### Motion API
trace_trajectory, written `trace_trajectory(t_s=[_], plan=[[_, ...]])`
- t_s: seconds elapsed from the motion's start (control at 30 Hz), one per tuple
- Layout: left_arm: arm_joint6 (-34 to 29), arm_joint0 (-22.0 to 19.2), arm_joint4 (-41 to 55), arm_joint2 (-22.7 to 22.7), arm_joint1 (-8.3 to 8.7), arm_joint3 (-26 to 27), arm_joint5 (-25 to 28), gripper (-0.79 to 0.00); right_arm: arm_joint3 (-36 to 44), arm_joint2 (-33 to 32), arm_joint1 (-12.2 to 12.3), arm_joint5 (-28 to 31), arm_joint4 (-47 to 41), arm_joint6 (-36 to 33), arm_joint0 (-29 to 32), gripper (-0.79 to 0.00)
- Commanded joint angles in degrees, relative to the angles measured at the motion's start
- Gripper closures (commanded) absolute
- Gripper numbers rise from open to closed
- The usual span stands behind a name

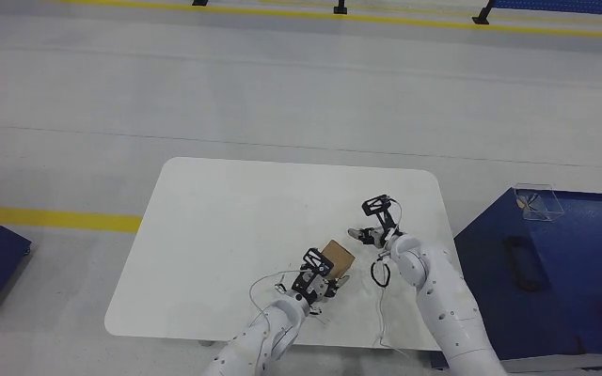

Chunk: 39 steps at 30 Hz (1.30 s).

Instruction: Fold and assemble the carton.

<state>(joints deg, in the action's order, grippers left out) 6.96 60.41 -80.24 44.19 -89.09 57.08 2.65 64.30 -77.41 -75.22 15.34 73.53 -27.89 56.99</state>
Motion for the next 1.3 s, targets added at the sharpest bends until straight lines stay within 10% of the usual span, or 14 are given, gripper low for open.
trace_trajectory(t_s=[0.0, 0.43, 0.6, 0.77, 0.83, 1.27], plan=[[0.4, -0.18, 0.58, -0.07, -0.24, -0.69, 0.21, 0.0, 1.72, -1.4, 0.37, -1.11, 0.27, 0.38, 1.2, -0.785], [-1.52, 5.8, 15.16, 5.19, 0.16, 8.68, 6.6, 0.0, 13.08, -11.34, 1.68, -7.11, -10.23, -1.5, 8.78, -0.785], [-17.54, 10.86, 48.79, 12.92, 0.7, 16.14, 15.81, 0.0, 14.91, -11.12, 1.93, -5.39, -11.69, -4.15, 9.83, -0.785], [-34.78, 10.91, 71.38, 19.11, 1.54, 15.99, 10.72, -0.009, 15.56, -9.81, 1.92, -5.08, -11.36, -5.09, 10.06, -0.785], [-37.65, 9.83, 74.37, 20.31, 1.74, 14.19, 7.32, -0.785, 15.56, -9.81, 1.92, -5.08, -11.36, -5.09, 10.06, -0.785], [-33.32, 13.44, 70.53, 26.71, 3.97, 20.36, 4.46, -0.785, 15.56, -9.81, 1.92, -5.08, -11.36, -5.09, 10.06, -0.785]])
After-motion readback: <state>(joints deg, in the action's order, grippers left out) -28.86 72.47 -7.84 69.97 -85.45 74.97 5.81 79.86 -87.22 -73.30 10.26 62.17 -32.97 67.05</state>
